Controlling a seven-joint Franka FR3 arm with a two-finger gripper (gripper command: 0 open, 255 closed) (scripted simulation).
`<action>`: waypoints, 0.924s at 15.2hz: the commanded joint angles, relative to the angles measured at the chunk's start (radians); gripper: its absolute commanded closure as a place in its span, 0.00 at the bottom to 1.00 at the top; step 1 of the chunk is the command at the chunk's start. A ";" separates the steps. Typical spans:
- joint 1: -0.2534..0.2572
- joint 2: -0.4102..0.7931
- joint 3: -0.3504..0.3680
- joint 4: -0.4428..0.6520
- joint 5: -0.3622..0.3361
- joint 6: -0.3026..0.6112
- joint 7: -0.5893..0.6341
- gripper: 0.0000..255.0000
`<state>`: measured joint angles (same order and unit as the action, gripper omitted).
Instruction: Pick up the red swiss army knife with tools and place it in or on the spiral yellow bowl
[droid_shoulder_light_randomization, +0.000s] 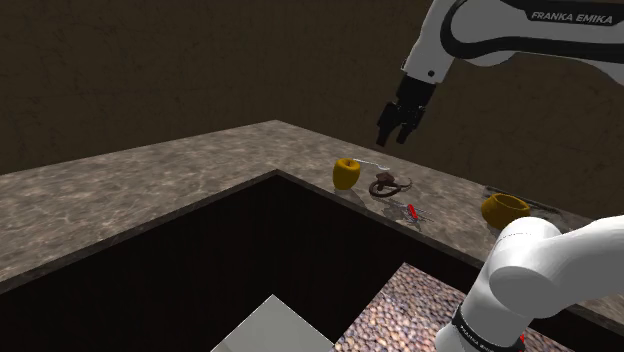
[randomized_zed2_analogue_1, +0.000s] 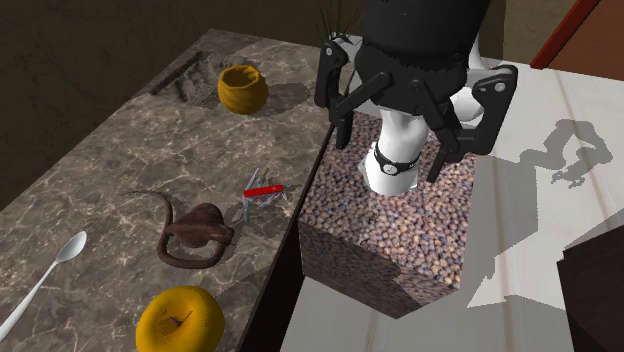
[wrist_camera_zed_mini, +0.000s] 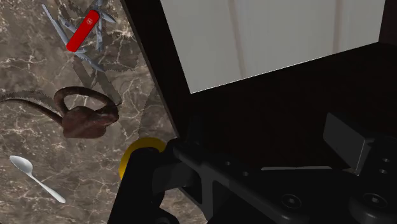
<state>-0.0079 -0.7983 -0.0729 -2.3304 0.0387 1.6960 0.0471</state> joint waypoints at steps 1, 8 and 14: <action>0.000 0.000 0.000 0.000 0.000 0.000 0.000 0.00; -0.054 -0.028 -0.118 -0.176 -0.066 0.150 -0.113 0.00; -0.105 0.004 -0.236 -0.286 -0.128 0.295 -0.215 0.00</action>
<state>-0.1040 -0.8001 -0.2888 -2.5915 -0.0781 1.9580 -0.1511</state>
